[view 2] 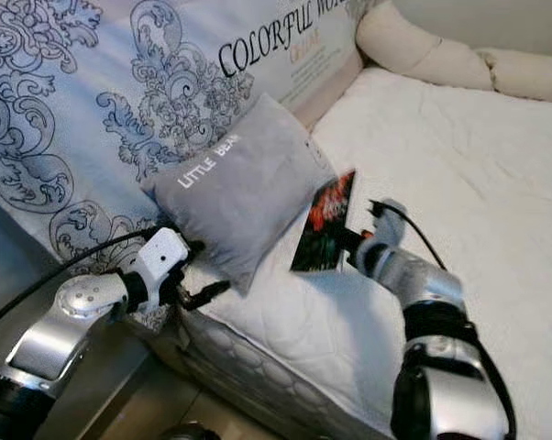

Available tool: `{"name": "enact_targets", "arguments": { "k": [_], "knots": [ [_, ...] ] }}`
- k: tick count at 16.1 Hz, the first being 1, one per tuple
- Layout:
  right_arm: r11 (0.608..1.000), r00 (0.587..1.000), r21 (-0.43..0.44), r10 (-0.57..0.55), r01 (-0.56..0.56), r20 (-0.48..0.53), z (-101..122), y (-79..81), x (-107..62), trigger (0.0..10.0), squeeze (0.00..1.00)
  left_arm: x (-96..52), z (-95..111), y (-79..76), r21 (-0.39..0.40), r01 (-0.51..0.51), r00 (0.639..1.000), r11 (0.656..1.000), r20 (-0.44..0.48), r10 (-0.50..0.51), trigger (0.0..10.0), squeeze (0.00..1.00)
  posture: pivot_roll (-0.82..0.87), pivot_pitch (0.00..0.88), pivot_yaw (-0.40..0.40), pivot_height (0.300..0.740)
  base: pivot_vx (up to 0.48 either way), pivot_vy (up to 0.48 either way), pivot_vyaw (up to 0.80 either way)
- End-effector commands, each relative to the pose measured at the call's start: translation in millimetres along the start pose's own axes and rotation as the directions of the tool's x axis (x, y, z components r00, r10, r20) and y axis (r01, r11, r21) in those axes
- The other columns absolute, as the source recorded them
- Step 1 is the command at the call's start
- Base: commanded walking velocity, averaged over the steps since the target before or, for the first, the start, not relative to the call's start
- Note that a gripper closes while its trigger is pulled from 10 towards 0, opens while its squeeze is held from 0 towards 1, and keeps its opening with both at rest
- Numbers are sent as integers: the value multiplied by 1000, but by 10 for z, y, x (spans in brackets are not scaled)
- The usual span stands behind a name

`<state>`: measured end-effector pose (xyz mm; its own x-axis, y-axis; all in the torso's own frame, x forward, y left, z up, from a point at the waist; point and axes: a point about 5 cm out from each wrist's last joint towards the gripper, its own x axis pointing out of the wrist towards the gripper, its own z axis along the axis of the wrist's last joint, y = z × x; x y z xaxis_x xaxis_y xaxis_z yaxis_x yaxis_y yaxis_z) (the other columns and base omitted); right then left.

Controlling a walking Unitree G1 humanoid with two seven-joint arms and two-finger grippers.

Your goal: Clean up the room

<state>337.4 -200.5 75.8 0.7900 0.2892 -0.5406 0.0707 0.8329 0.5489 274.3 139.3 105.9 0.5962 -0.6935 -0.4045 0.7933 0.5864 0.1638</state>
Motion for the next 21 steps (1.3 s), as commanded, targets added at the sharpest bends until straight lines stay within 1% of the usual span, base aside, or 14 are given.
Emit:
{"name": "enact_targets", "arguments": {
  "k": [1,3,4,5,6,8,10,11,13,14,16,18,19,21],
  "knots": [
    [995,998,84,52,-49,-32,-37,6,22,10000,0,-15,58,-2,5,54,999,999,-8,-53,10000,0,87,0,22,740,0,0,0],
    [979,996,191,80,-72,-34,-21,-26,33,10000,0,-36,6,-57,0,135,989,991,-58,-135,10000,0,92,0,26,740,0,0,0],
    [975,995,210,85,-74,-47,-35,-40,42,10000,0,-43,-18,-74,-6,157,984,988,-80,-157,10000,0,98,0,26,740,0,0,0],
    [976,994,206,90,-76,-58,-53,-44,47,10000,0,-43,-19,-75,-8,158,984,987,-82,-158,10000,0,100,0,26,740,0,0,0],
    [981,995,187,65,-50,-77,-100,-80,60,10000,0,-45,-27,-73,-26,158,983,987,-91,-160,10000,0,106,0,25,740,0,0,0],
    [988,997,158,18,-5,-80,-130,-122,77,10000,0,-52,-32,-70,-28,169,980,985,-104,-171,10000,0,115,0,22,740,0,0,0],
    [993,998,109,-29,34,-54,-122,-159,87,10000,0,-54,-27,-68,-25,173,979,985,-107,-174,10000,0,115,0,23,740,0,0,0],
    [994,998,100,-40,44,-41,-120,-173,90,10000,0,-54,-25,-67,-23,174,979,984,-108,-175,10000,0,115,0,23,740,0,0,0],
    [991,998,116,-65,67,-17,-115,-207,87,10000,0,-51,-19,-64,-23,176,978,984,-109,-177,10000,0,113,0,25,740,0,0,0],
    [991,998,114,-67,68,-18,-118,-218,84,10000,59,-48,-15,-59,-22,176,978,984,-109,-177,10000,0,112,0,28,740,0,0,0],
    [991,998,118,-66,68,-23,-142,-256,69,10000,569,-43,-14,-63,-21,182,977,983,-111,-184,10000,0,105,0,35,740,0,0,0],
    [990,995,100,-95,97,-26,-175,-323,51,10000,973,-30,-13,-65,-20,188,976,982,-113,-189,10000,0,101,0,41,740,0,0,0],
    [988,994,109,-104,105,-16,-170,-355,36,10000,1000,-18,-15,-64,-22,187,975,982,-118,-189,10000,0,100,0,44,740,0,0,0],
    [985,993,125,-116,115,-1,-151,-406,8,10000,1000,3,-15,-60,-24,187,975,982,-121,-189,10000,0,101,0,47,740,0,0,0]
  ]
}}
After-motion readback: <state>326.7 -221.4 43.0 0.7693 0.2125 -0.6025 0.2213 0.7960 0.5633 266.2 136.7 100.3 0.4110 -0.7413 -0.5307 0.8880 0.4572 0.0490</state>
